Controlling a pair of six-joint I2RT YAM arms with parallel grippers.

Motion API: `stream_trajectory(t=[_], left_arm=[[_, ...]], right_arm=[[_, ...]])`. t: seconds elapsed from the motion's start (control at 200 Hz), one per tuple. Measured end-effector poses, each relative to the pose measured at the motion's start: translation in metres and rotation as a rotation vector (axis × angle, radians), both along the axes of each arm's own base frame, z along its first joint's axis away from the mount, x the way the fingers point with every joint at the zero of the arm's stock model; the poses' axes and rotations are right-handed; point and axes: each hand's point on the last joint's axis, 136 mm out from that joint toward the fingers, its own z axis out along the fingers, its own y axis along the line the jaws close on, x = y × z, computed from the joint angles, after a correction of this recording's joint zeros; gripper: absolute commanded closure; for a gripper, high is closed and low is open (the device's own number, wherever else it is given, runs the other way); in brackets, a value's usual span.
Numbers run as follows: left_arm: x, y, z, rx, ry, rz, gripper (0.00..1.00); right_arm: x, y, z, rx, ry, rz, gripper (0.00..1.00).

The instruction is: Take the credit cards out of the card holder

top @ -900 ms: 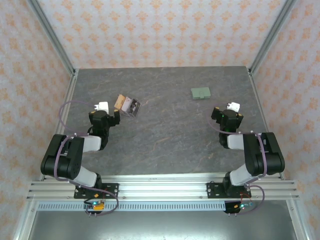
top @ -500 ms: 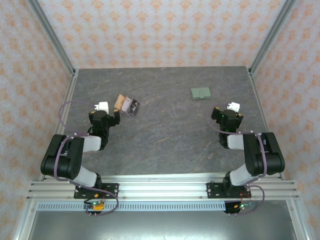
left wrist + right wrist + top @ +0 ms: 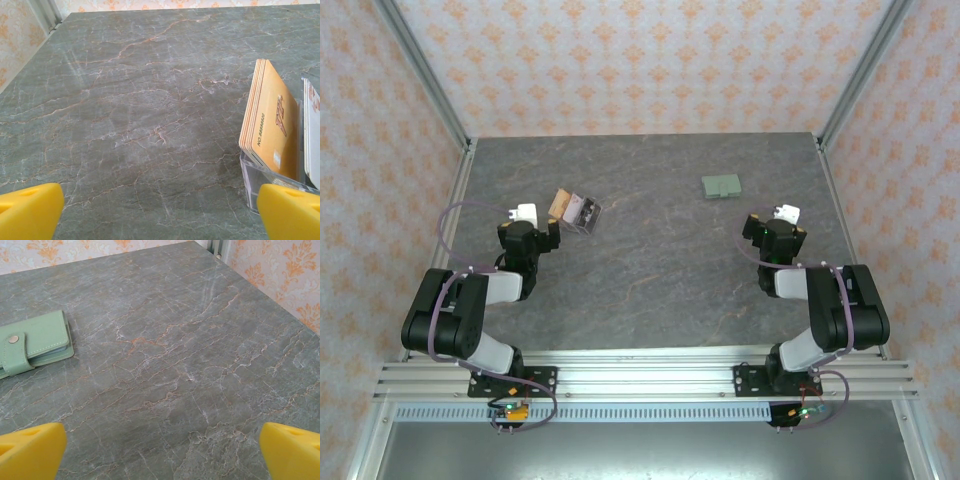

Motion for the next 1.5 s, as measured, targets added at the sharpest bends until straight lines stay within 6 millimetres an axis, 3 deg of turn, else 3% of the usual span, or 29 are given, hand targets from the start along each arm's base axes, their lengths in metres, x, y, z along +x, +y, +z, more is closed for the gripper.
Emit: stream_trajectory(t=[0.235, 0.305, 0.651, 0.786, 0.891, 1.066, 1.196, 1.306, 1.501], left_arm=[[-0.001, 0.0, 0.0, 0.001, 0.015, 0.002, 0.0], [-0.002, 0.002, 0.008, 0.004, 0.023, 0.013, 0.0], [-0.013, 0.017, 0.119, -0.096, -0.038, 0.154, 0.0], [-0.024, 0.018, 0.141, -0.175, -0.007, 0.203, 0.0], [-0.037, 0.012, 0.135, -0.237, 0.04, 0.2, 0.0], [-0.051, -0.002, 0.123, -0.332, 0.111, 0.167, 0.0], [-0.055, -0.014, 0.117, -0.384, 0.148, 0.126, 0.0], [-0.057, -0.021, 0.113, -0.416, 0.174, 0.098, 0.0], [-0.059, -0.028, 0.109, -0.451, 0.196, 0.081, 0.0]], right_arm=[[-0.002, 0.0, 0.0, 0.0, 0.015, -0.001, 0.01], [-0.004, -0.001, 0.006, 0.002, 0.027, -0.01, 0.01], [0.012, -0.011, 0.127, 0.149, -0.045, -0.145, 0.01], [0.029, -0.003, 0.152, 0.252, 0.013, -0.159, 0.0], [0.048, 0.018, 0.131, 0.357, 0.126, -0.101, 0.06], [0.074, 0.056, 0.058, 0.531, 0.364, -0.046, 0.16], [0.098, 0.076, 0.02, 0.602, 0.472, -0.044, 0.22], [0.123, 0.086, 0.004, 0.631, 0.506, -0.049, 0.24], [0.157, 0.097, -0.005, 0.644, 0.509, -0.048, 0.3]])
